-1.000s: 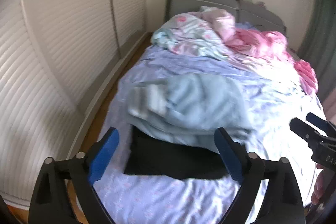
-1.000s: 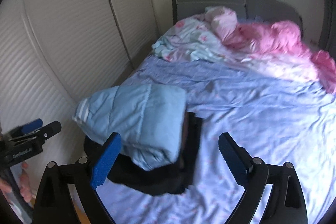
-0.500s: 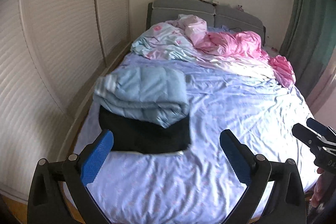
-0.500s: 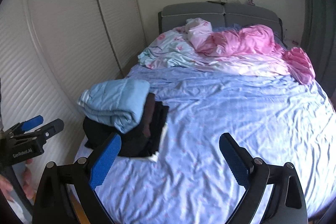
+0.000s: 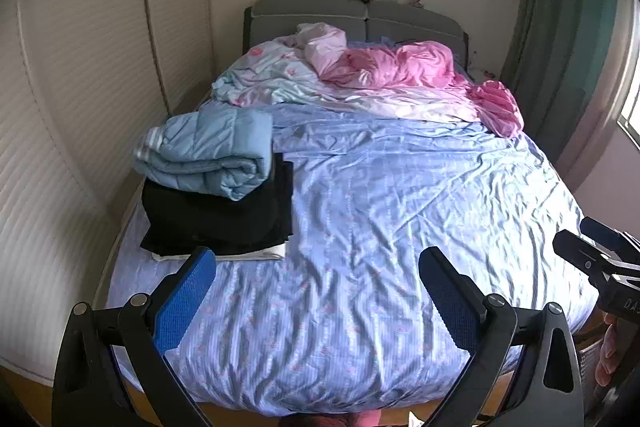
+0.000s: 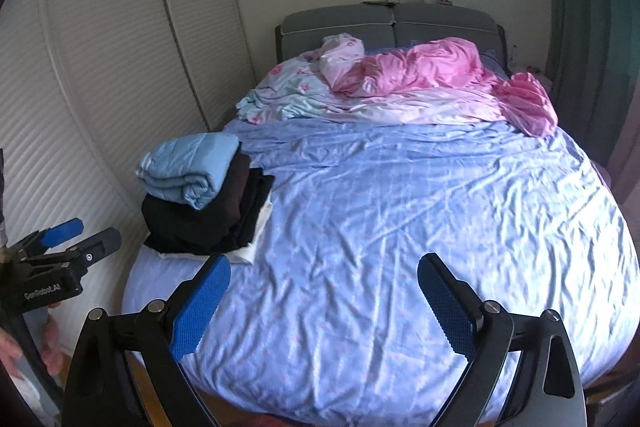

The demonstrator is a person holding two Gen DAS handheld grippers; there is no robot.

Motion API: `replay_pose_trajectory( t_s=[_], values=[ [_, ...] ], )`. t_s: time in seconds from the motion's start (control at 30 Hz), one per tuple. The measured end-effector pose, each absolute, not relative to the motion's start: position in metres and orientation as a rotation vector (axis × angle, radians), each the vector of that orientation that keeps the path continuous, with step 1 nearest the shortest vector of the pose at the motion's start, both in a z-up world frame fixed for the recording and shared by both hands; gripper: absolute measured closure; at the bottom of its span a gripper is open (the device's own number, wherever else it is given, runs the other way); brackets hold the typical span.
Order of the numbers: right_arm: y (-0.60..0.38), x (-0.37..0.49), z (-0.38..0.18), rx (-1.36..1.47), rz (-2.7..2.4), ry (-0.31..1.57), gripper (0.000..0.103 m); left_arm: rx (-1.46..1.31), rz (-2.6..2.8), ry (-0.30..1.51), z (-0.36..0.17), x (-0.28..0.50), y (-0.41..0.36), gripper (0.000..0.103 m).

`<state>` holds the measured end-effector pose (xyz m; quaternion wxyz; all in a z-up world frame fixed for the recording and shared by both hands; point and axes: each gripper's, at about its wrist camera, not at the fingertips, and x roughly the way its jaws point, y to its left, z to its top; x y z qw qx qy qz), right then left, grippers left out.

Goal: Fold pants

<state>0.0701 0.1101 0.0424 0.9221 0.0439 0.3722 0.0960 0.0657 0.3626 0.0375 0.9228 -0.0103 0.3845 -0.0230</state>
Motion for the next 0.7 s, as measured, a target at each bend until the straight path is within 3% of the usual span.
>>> replay_pose_trajectory(
  t_s=[0.7],
  values=[
    [0.057, 0.026, 0.048, 0.132, 0.143, 0.744, 0.007, 0.025, -0.11, 0.758, 0.047, 0.045, 0.306, 0.0]
  ],
)
